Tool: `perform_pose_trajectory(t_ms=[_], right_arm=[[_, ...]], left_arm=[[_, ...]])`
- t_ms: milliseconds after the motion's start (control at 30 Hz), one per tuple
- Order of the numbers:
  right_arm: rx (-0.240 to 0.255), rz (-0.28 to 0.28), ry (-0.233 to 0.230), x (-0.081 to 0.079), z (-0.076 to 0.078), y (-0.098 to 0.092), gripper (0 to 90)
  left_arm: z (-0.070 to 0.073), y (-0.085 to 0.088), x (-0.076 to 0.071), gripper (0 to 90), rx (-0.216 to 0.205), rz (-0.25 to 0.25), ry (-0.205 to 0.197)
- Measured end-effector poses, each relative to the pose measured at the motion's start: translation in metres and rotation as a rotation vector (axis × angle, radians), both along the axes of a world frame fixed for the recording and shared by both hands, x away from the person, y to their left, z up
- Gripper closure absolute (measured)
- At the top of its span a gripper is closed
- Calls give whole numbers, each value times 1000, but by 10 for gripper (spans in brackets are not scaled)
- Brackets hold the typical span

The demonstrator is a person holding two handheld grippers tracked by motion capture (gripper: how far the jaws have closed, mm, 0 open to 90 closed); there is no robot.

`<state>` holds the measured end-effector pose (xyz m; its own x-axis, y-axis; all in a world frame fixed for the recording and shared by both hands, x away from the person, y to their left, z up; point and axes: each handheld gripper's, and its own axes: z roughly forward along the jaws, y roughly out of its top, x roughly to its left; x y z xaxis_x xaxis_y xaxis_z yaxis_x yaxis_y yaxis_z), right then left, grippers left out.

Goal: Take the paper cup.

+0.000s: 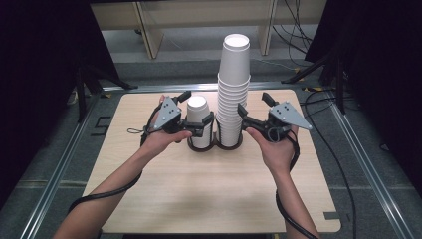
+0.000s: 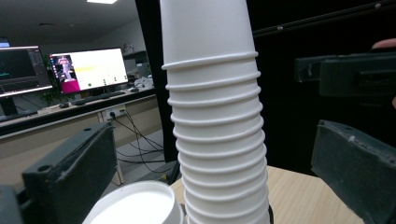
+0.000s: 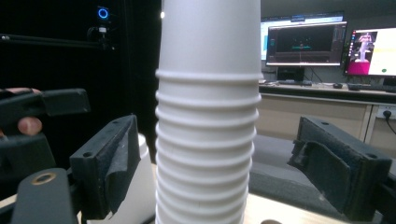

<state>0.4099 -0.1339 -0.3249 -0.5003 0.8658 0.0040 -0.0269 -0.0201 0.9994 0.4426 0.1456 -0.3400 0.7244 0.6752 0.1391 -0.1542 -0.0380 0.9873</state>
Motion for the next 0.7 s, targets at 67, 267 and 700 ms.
perform_pose_trajectory(t_ms=[67,267,700], right_arm=[[-1,3,-5,4,7,2,149],[12,16,-39,18,31,5,148],[9,63,-17,49,69,22,144]], left_arm=[[2,-6,4,0,12,-5,1],[7,-27,16,0,23,-13,7],[15,-58,37,0,29,-7,28]])
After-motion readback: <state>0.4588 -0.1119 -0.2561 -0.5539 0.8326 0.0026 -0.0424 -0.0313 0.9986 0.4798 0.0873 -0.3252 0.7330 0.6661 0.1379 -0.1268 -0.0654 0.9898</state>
